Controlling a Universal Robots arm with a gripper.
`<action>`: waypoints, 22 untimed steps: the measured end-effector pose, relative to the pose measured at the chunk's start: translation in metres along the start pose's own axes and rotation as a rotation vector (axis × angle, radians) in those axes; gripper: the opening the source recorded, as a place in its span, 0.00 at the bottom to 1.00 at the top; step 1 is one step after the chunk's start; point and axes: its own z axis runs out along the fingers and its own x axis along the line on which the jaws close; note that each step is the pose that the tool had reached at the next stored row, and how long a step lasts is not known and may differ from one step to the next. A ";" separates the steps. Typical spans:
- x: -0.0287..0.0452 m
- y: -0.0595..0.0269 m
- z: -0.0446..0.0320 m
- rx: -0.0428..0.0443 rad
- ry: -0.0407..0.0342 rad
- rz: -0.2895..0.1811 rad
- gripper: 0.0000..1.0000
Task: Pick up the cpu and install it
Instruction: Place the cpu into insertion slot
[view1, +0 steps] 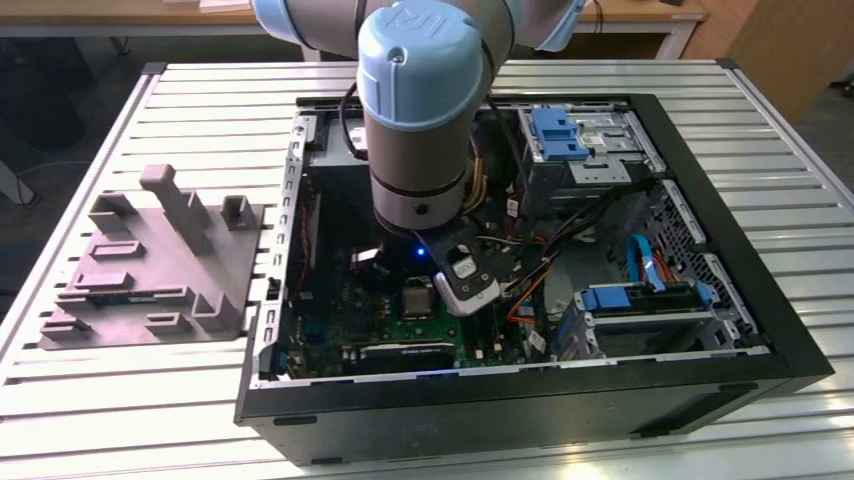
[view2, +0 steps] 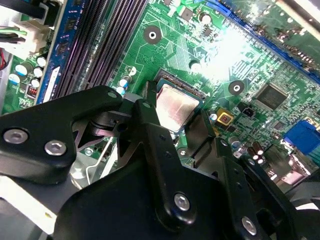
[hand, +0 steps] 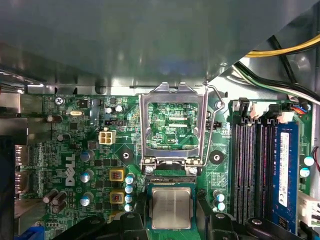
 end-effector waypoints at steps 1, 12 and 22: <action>0.0002 0.0000 0.0007 0.0001 0.0000 0.000 0.47; 0.0007 -0.0001 0.0061 0.0000 0.0001 0.002 0.47; 0.0005 0.0001 0.0065 -0.0007 -0.0004 0.002 0.48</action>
